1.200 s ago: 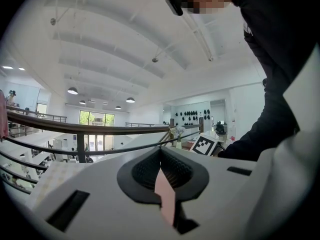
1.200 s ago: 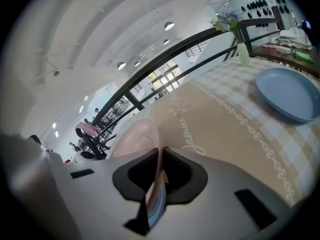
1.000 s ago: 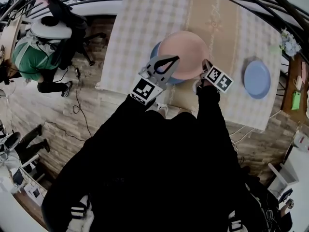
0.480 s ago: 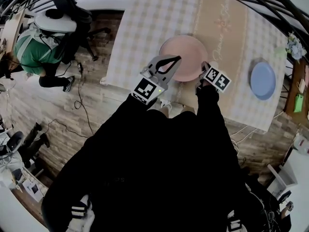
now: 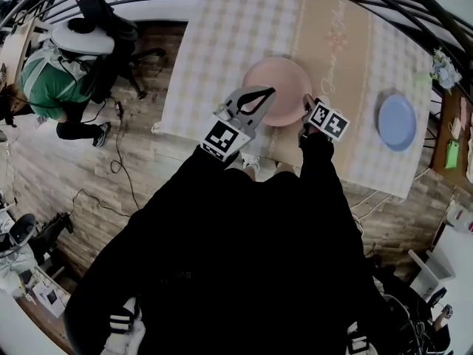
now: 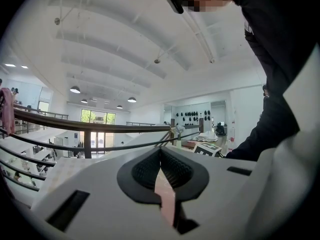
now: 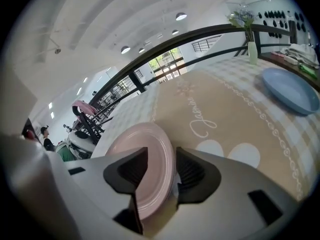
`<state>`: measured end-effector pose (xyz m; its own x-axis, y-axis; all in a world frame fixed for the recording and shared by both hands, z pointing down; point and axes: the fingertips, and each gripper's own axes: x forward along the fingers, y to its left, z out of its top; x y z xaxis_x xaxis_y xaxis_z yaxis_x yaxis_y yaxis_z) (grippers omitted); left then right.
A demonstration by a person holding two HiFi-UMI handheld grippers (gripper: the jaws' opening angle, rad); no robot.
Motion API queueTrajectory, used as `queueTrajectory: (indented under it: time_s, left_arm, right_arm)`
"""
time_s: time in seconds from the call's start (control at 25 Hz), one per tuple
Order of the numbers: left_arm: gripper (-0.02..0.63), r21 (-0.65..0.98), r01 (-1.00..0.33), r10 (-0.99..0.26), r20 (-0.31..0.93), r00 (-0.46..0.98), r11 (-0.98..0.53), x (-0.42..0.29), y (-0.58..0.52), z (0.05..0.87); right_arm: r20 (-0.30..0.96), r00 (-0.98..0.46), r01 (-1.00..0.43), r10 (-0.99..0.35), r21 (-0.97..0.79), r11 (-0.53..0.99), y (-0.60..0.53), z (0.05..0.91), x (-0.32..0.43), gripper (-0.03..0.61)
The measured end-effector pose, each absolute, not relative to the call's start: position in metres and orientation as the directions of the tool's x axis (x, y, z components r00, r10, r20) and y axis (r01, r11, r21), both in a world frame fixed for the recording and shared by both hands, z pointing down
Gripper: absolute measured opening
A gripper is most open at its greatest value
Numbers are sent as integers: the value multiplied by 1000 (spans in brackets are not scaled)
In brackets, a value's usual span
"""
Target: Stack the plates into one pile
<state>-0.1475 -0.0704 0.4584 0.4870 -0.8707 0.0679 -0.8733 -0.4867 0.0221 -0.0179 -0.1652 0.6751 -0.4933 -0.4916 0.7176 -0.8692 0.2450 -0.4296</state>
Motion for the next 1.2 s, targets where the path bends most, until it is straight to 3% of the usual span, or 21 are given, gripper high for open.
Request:
queueTrajectory:
  time_s: [0.44,0.84,1.2]
  left_arm:
    - [20,20,-837,-835,60,547,-547,-109,-93,448]
    - [20,17,-751,-750,42,661,-661,-26,-122,424]
    - [20,4,-622,-622,48,782,-783,74,-143,415]
  right_arm:
    - [643,-505,-863,-576,-369,345,-180,610,10,173]
    - [527,-528,-849,-666,-316,423,-184,552,76,147]
    - [516,-428,-904,-742,-251,347,-196,539,173,147]
